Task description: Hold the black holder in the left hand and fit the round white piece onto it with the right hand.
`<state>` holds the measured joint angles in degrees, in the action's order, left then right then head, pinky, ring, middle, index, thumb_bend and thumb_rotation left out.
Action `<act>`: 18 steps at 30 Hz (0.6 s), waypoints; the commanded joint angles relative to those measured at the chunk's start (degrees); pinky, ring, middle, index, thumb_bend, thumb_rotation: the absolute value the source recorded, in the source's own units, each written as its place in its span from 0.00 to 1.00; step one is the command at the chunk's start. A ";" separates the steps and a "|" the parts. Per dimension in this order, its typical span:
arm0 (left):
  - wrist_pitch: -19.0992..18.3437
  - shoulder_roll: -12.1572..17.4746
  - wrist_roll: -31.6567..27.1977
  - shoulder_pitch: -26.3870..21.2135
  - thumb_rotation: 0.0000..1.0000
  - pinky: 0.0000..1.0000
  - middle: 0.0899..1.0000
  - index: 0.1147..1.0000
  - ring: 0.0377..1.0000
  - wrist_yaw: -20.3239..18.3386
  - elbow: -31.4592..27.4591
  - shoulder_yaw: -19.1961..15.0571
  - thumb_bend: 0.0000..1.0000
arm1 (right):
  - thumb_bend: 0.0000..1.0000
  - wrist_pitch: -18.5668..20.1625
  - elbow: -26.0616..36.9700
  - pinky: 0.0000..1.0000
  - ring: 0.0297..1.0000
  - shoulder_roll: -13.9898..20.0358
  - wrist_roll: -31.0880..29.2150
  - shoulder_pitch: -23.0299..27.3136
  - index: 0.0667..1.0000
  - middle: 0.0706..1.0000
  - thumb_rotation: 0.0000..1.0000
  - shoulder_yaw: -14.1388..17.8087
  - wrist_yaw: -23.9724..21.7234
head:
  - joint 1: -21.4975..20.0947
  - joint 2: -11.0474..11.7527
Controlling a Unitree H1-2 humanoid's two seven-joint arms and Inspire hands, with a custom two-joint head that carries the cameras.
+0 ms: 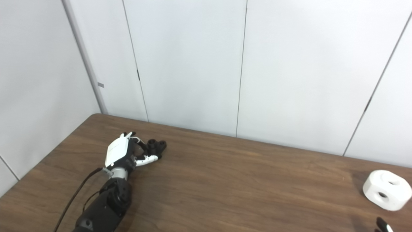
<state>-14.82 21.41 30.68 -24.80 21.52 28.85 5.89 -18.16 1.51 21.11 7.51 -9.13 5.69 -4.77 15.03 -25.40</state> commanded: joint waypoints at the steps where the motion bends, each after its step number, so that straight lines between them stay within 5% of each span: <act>1: 1.87 -0.21 -0.49 0.14 0.05 1.00 0.92 0.41 1.00 -1.21 -1.68 0.41 0.52 | 0.93 -1.30 -3.92 0.83 0.95 -1.88 -0.53 -1.14 0.98 0.98 0.82 -1.81 -0.48 | -0.35 0.11; 12: 3.70 -2.89 -0.91 4.50 0.05 1.00 0.93 0.41 1.00 -1.56 -9.41 0.83 0.52 | 1.00 -1.33 -5.57 0.68 0.92 -1.97 2.01 1.72 0.95 0.96 0.88 -2.58 1.20 | -1.13 1.45; 18: 3.93 -5.21 -0.53 7.76 0.05 1.00 0.93 0.41 1.00 -3.05 -15.96 1.62 0.52 | 1.00 1.20 -3.63 0.50 0.85 -2.12 -0.13 1.68 0.90 0.92 0.86 -1.47 1.31 | -2.20 1.11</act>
<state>-12.45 16.15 29.36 -16.53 18.81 15.13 7.11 -18.02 -0.65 20.88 7.55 -5.57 5.15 -3.46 12.75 -24.26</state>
